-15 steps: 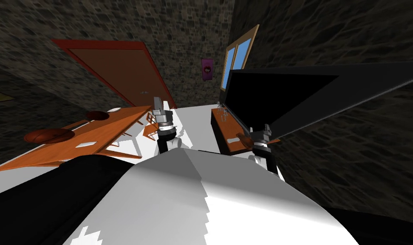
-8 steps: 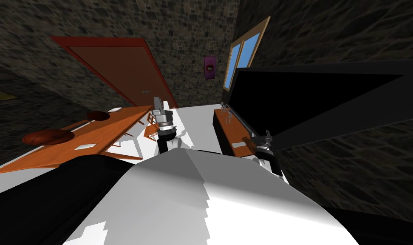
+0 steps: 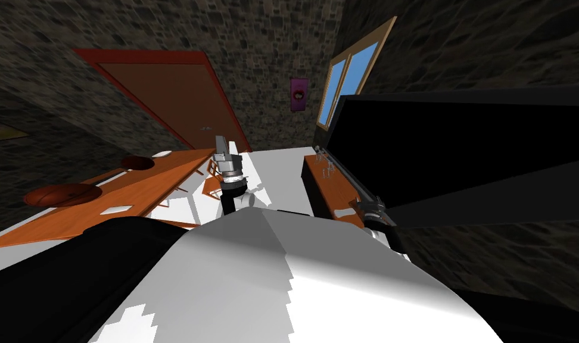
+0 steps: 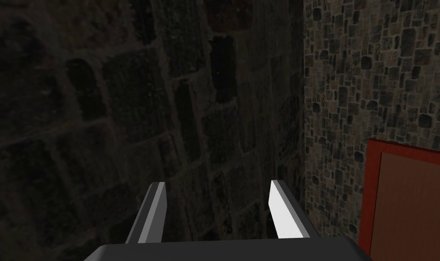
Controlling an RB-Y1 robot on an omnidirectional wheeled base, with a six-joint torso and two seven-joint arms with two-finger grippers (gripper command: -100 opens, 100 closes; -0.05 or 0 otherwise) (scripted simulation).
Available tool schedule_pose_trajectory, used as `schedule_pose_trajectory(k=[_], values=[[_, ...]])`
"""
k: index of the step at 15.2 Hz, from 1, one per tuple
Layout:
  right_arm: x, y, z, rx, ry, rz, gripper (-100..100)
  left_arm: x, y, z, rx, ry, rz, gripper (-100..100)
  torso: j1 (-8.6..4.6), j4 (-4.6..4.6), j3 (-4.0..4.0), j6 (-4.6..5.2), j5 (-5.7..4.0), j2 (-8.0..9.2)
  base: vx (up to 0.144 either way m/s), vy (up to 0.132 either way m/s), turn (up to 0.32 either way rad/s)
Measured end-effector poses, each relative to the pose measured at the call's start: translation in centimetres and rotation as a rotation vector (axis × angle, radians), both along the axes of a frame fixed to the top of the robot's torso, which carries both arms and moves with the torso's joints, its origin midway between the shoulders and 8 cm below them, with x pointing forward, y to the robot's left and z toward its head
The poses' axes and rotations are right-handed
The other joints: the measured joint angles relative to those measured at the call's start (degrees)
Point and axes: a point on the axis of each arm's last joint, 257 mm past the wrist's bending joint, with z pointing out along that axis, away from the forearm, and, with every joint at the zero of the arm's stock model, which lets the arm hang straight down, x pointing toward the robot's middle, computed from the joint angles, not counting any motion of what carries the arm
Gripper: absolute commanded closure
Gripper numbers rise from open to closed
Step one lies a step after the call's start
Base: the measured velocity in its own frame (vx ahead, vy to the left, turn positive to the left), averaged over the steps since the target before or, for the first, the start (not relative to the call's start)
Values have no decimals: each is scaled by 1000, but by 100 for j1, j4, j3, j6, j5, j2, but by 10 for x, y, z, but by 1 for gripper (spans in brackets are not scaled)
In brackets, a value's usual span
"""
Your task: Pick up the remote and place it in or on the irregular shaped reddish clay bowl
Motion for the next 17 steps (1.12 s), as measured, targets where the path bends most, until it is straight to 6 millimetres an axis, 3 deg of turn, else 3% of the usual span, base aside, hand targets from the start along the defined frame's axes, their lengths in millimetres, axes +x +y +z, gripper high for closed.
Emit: schedule_pose_trajectory(k=[3, 6, 17], values=[[-22, -31, -34, 98, 66, -71, -100, 0, 0, 0, 0, 0, 0, 0, 15, -1, -5, 0, 1, -10, 152, 113, 34], [-61, -55, -73, 206, 136, -164, -100, 0, 0, 0, 0, 0, 0, 0, 27, -5, -13, 2, 6, -24, 172, 112, 13], [-150, -104, -142, 470, 265, -396, -100, 0, 0, 0, 0, 0, 0, 0, -10, 3, 6, 1, -2, 10, 110, 44, 10]])
